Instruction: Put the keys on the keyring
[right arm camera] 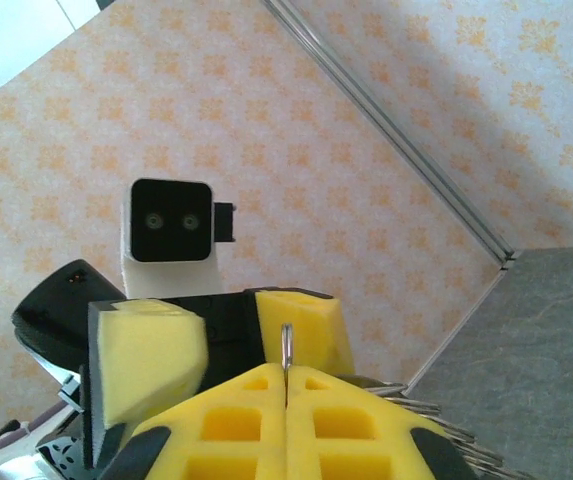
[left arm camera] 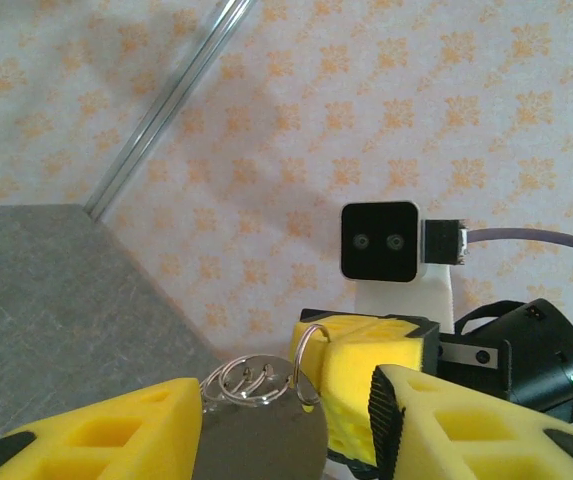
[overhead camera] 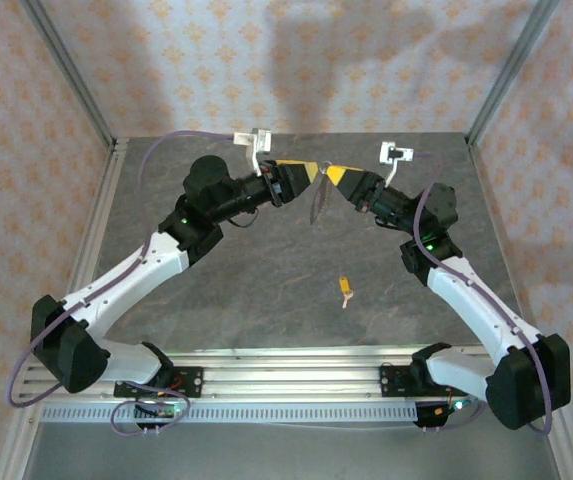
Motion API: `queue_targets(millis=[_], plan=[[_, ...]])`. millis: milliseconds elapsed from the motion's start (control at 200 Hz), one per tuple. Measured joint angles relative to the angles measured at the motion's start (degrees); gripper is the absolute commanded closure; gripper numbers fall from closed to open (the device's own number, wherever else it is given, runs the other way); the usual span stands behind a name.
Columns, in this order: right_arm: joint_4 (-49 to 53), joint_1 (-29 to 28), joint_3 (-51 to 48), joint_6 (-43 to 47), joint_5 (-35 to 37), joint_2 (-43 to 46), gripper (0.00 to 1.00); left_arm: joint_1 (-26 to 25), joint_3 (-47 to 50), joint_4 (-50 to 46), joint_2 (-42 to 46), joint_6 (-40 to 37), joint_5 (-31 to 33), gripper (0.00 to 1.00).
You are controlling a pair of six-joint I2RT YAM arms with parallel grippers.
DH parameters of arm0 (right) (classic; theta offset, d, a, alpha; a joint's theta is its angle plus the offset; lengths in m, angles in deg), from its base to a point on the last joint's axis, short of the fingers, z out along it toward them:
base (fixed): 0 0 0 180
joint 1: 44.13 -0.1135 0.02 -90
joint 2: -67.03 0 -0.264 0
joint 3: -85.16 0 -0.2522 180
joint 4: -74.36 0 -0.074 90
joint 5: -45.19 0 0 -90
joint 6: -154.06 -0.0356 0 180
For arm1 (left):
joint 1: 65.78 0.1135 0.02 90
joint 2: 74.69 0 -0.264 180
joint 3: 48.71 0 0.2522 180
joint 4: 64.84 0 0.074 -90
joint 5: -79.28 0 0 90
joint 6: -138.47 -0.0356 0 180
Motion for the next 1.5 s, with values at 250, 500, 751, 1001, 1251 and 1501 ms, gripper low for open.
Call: queue_targets(millis=[250,500,751,1001,1251,1501], plan=[[-1.27,-0.52,0.00,-1.22,0.00,0.00,1.00,-0.33,0.00,0.92,-1.42,0.22,0.00,0.56],[-2.32,-0.90,0.00,-1.88,0.00,-0.02,1.00,-1.11,0.00,2.58,-1.57,0.28,0.00,0.60],[-2.54,-0.90,0.00,-2.27,0.00,-0.02,1.00,-1.29,-0.02,2.91,-1.57,0.35,0.33,0.51],[-2.51,-0.90,-0.02,-2.25,0.00,-0.02,1.00,-1.49,0.00,2.89,-1.49,-0.04,2.56,0.46],[-2.51,-0.90,-0.02,-2.25,0.00,-0.24,1.00,-1.49,0.00,3.04,-1.01,-0.02,3.10,0.50],[-2.51,-0.90,-0.02,-2.25,0.00,-0.33,1.00,-1.53,0.00,3.61,-1.01,0.00,2.93,0.56]])
